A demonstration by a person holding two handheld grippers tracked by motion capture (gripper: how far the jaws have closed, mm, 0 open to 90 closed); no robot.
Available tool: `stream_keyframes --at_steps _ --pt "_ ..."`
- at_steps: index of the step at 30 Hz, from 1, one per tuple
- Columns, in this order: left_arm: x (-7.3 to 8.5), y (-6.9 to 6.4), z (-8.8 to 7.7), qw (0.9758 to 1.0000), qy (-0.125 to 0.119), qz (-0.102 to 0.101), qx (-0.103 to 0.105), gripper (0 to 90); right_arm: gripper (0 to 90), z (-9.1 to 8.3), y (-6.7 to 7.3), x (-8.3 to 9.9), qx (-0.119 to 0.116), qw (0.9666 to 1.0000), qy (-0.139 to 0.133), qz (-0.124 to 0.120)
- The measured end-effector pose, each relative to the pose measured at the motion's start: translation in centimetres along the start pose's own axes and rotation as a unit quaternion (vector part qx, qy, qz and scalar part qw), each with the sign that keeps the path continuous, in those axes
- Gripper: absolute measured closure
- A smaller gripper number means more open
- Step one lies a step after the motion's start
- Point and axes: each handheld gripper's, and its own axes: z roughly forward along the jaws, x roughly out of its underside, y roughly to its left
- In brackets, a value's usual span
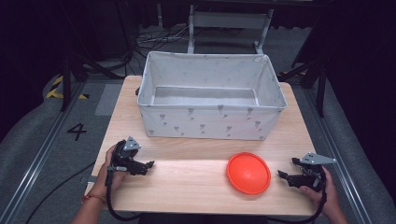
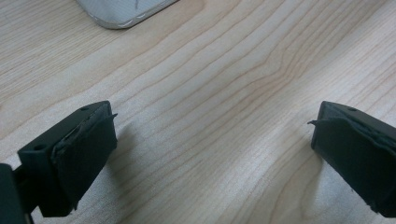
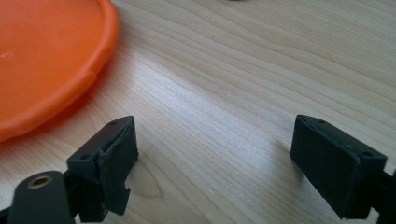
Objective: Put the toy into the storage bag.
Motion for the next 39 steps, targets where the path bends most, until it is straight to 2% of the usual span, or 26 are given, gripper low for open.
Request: stream_keyframes --at_steps 5,15,19,20,23,25,28,30,34,36,38,39 --pt "0.0 0.2 0.0 1.0 -0.002 0.01 -0.002 0.5 15.2 0.0 0.0 0.0 0.0 1.0 0.0 0.0" --pt "0.2 0.0 -0.2 1.0 0.0 0.001 -0.004 0.5 15.8 0.0 -0.2 0.0 -0.005 1.0 0.001 -0.003" --pt "0.1 0.0 -0.2 1.0 0.001 0.003 -0.002 0.3 15.7 -0.4 -0.3 0.0 -0.002 0.9999 0.013 -0.002" --pt "0.1 0.1 -0.2 1.0 0.001 0.008 -0.002 0.3 15.5 -0.5 -0.4 -0.1 -0.005 0.9997 0.022 -0.005" --pt "0.1 0.1 -0.2 1.0 0.0 0.004 -0.002 0.2 18.2 -0.9 -0.9 -0.3 -0.025 0.9987 0.04 -0.017" --pt "0.1 0.1 -0.2 1.0 0.001 0.004 -0.002 0.2 21.7 -1.1 -1.0 -0.7 -0.027 0.9989 0.037 -0.01" --pt "0.1 0.1 -0.2 1.0 0.0 0.005 -0.001 0.2 21.5 -1.6 -0.9 -1.5 -0.041 0.9989 0.021 -0.013" --pt "0.1 0.1 -0.2 1.0 0.0 0.004 -0.001 0.2 20.1 -1.8 -0.5 -2.6 -0.055 0.9984 0.011 -0.011" --pt "0.2 0.0 -0.2 1.0 0.0 0.002 -0.001 0.2 19.6 -1.2 0.7 -4.6 -0.081 0.996 0.02 -0.032" --pt "0.2 0.0 -0.2 1.0 0.0 0.002 -0.001 0.2 19.5 -0.7 1.2 -5.5 -0.104 0.9938 0.017 -0.035" --pt "0.2 0.0 -0.2 1.0 0.0 0.002 -0.001 0.2 19.2 0.0 1.9 -6.3 -0.114 0.992 0.026 -0.048" --pt "0.2 0.0 -0.2 1.0 0.0 0.002 -0.001 0.2 19.3 0.6 2.3 -6.8 -0.124 0.9899 0.034 -0.059"
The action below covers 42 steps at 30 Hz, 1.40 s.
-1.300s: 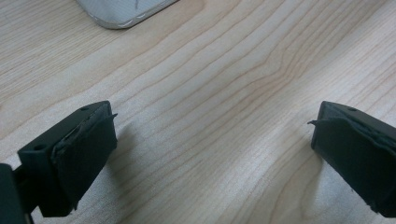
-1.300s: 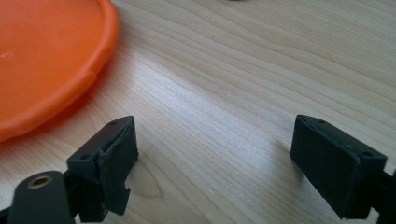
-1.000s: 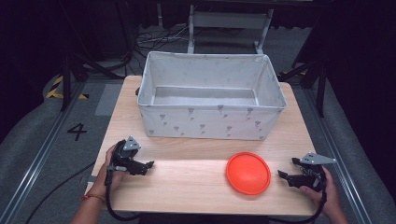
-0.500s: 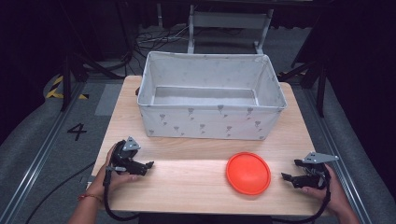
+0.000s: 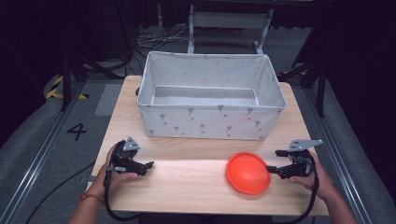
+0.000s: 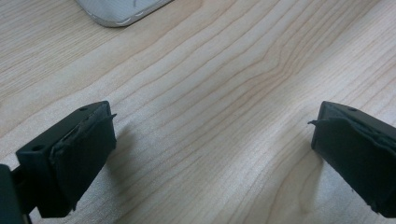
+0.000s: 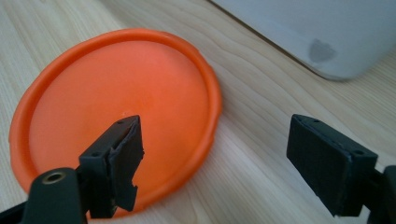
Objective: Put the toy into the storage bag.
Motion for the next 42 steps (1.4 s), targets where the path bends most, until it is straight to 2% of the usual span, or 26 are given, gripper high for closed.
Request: stream_keyframes --at_steps 3,4,5,8,13,15,18,22,28,30,32,35,38,39,42 --pt "0.0 0.0 0.0 1.0 0.0 0.0 0.0 0.2 20.4 1.0 0.3 -0.9 -0.005 0.9997 0.021 -0.012" --pt "0.0 0.0 0.0 1.0 0.0 0.001 0.0 0.2 23.4 1.7 0.4 -1.4 -0.027 0.9988 0.036 -0.02" --pt "0.0 0.0 0.0 1.0 0.0 0.0 0.0 0.2 24.2 2.3 0.4 -1.8 -0.031 0.9981 0.048 -0.025" --pt "0.0 0.0 0.0 1.0 0.0 0.0 0.0 0.2 22.7 3.4 0.3 -2.6 -0.022 0.9972 0.066 -0.029" --pt "0.0 0.0 0.0 1.0 0.0 0.0 0.0 0.2 22.6 4.5 -0.4 -2.6 -0.028 0.9971 0.071 -0.004" --pt "0.0 0.0 0.0 1.0 0.0 0.0 0.0 0.2 21.7 4.6 -0.5 -2.4 -0.028 0.9973 0.068 -0.001" --pt "0.0 0.0 0.0 1.0 0.0 0.0 0.001 0.2 20.9 4.6 -0.6 -2.0 -0.039 0.9971 0.063 0.013" --pt "0.0 0.0 0.0 1.0 0.0 0.0 0.001 0.2 20.4 5.0 -0.2 -1.5 -0.04 0.9965 0.072 0.004" --pt "0.0 0.0 0.0 1.0 0.0 0.002 0.001 0.2 19.9 5.2 0.5 -1.4 -0.045 0.9969 0.063 -0.008" --pt "0.0 0.0 0.0 1.0 0.0 0.002 0.001 0.2 25.2 5.4 1.2 -1.5 -0.05 0.9965 0.063 -0.026" --pt "0.0 0.0 0.0 1.0 0.0 0.0 0.002 0.2 26.9 5.7 1.9 -1.6 -0.034 0.9968 0.06 -0.039" --pt "0.0 0.0 0.0 1.0 -0.001 0.0 0.002 0.2 28.6 5.7 2.2 -1.7 -0.024 0.9965 0.066 -0.044" --pt "0.0 0.0 0.0 1.0 -0.001 0.0 0.002 0.2 42.9 5.6 1.9 -1.8 -0.024 0.9974 0.063 -0.027" --pt "0.0 0.0 0.0 1.0 0.0 0.001 0.002 0.1 49.3 5.4 1.6 -1.8 -0.028 0.9979 0.057 -0.014" --pt "0.0 0.0 0.0 1.0 0.0 0.001 0.002 0.2 58.5 5.2 1.0 -1.6 -0.046 0.9975 0.053 0.006"
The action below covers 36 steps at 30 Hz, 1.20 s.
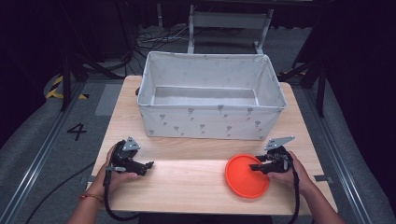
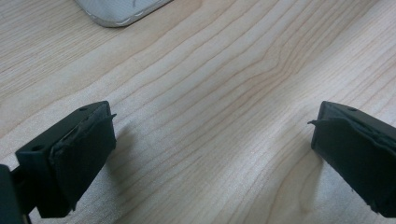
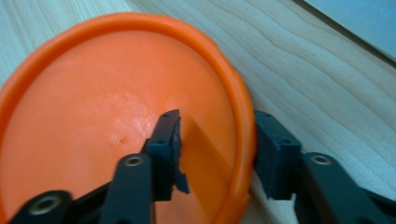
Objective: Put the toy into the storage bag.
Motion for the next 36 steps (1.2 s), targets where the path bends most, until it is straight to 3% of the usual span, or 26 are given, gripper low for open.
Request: stream_keyframes --at_steps 4,8,15,22,26,36 --pt "0.0 0.0 0.0 1.0 0.0 0.001 -0.001 0.2 68.9 -0.6 -0.4 0.0 -0.019 0.9997 -0.014 0.01" --pt "0.0 0.0 0.0 1.0 0.0 0.001 -0.001 0.2 76.2 -1.8 -0.4 -0.1 -0.037 0.9987 -0.035 0.002" --pt "0.0 0.0 0.0 1.0 0.0 0.001 -0.001 0.2 82.0 -3.9 0.8 -1.0 -0.059 0.9961 -0.058 -0.033" --pt "0.0 0.0 0.0 1.0 0.0 0.001 -0.001 0.2 82.4 -5.6 3.3 -2.6 -0.029 0.9934 -0.051 -0.098" --pt "0.0 0.0 0.0 1.0 0.0 0.001 -0.001 0.2 82.4 -6.4 4.6 -3.7 -0.009 0.9902 -0.044 -0.132" --pt "0.0 0.0 0.0 1.0 0.0 0.001 0.0 0.2 82.5 -8.4 5.9 -5.6 0.019 0.9842 -0.023 -0.175"
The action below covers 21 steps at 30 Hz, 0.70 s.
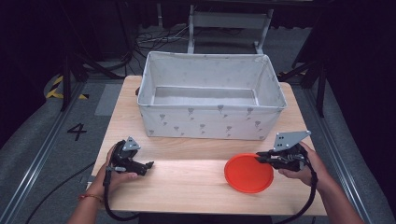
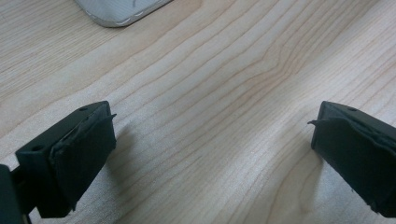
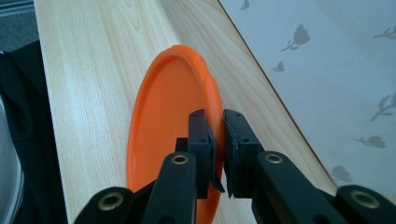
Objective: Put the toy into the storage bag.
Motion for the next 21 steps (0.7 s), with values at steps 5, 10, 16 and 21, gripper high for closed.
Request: stream_keyframes --at_steps 5,10,16,21 --pt "0.0 0.0 0.0 1.0 -0.001 0.0 0.0 0.2 82.5 -1.2 0.0 -0.5 0.011 0.9999 -0.003 -0.006" --pt "0.0 0.0 0.0 1.0 -0.001 0.0 0.0 0.2 82.5 -2.4 -0.3 -0.4 0.028 0.9996 -0.005 -0.005" --pt "0.0 0.0 0.0 1.0 0.0 0.0 0.0 0.2 82.5 -4.2 -0.5 -0.3 0.041 0.9991 -0.006 -0.004" --pt "0.0 0.0 0.0 1.0 0.0 0.0 0.0 0.2 82.4 -6.0 -0.6 -0.3 0.054 0.9985 -0.008 -0.005"
